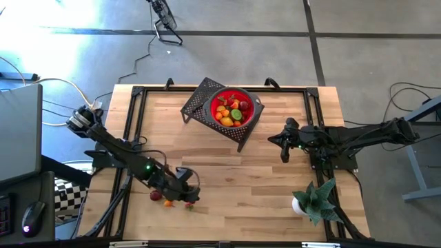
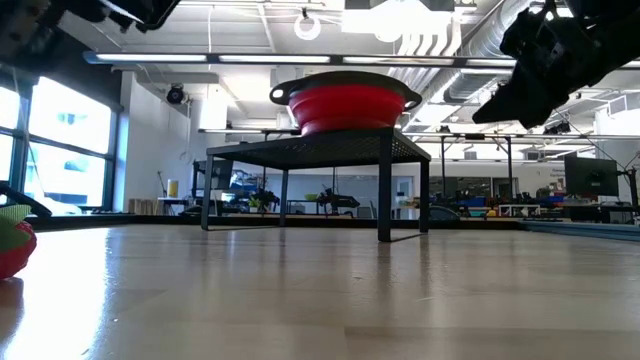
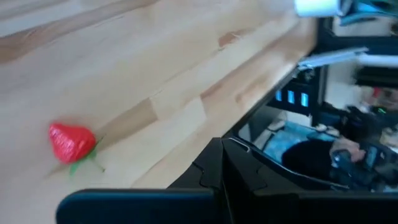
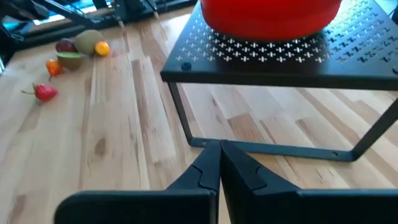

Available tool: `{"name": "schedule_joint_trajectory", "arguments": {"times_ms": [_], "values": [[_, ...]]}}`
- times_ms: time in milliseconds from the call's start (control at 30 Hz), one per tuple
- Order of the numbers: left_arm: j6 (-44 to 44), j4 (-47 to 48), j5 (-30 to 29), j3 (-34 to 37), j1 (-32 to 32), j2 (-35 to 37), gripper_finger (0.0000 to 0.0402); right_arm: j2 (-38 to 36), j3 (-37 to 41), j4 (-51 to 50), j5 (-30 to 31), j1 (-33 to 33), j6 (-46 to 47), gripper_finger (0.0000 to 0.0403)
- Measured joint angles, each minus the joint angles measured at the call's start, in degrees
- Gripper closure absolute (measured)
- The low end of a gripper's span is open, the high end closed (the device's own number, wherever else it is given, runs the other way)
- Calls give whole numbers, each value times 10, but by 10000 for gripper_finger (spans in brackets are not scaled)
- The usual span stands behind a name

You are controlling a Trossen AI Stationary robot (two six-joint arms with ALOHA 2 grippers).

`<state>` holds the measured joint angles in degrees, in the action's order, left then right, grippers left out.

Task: Pick & Place Fruit
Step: Put the strawberry into the strainer bowl on the shelf

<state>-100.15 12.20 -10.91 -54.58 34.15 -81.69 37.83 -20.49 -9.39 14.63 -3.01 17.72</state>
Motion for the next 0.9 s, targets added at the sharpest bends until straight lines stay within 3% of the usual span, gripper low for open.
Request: {"name": "schedule_joint_trajectory", "arguments": {"times_ms": [300,400,600,900], "values": [[-122,283,38,-163,-5,-48,401,0,0,-4,1,0,-15,401],[-184,345,80,-188,-4,-67,401,0,0,-4,2,0,-15,401],[-236,337,152,-189,-4,-107,401,0,0,-6,2,0,-15,401],[-227,265,158,-189,-4,-141,401,0,0,-8,2,0,-22,401]]}}
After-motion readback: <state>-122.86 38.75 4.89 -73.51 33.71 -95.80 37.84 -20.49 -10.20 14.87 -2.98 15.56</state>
